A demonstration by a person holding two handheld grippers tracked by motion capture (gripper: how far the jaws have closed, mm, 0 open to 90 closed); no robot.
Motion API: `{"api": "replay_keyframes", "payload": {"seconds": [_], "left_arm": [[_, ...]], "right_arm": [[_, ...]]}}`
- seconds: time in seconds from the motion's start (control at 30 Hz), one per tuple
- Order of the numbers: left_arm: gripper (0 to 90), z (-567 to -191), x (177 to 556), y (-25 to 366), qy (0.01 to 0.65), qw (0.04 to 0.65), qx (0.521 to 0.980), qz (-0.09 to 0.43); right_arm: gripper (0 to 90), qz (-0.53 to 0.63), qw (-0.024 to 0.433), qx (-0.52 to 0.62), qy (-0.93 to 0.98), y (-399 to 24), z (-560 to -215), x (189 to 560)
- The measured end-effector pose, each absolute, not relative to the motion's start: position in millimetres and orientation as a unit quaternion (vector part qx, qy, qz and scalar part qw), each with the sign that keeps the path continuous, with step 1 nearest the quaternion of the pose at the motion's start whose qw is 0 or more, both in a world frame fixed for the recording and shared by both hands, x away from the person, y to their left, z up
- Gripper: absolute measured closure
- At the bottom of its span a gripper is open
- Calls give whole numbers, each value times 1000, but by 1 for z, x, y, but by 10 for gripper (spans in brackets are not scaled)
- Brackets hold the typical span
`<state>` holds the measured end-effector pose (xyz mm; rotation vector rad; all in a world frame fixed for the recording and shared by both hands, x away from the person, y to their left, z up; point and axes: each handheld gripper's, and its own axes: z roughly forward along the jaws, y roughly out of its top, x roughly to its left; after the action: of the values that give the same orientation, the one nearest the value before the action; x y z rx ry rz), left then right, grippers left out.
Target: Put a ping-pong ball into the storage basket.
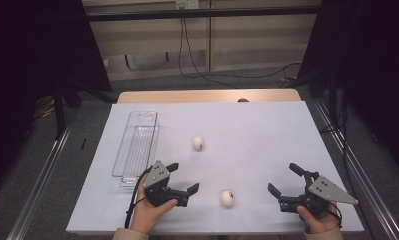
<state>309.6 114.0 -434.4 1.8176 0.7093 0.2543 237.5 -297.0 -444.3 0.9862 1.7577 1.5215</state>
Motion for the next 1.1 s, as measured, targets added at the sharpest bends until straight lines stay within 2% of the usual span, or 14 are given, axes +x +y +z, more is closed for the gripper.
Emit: {"api": "replay_keyframes", "payload": {"seconds": [1.1], "left_arm": [[17, -436, 309, 95, 287, 539, 786, 91]], "right_arm": [[26, 574, 302, 372, 664, -297, -444, 238]]}}
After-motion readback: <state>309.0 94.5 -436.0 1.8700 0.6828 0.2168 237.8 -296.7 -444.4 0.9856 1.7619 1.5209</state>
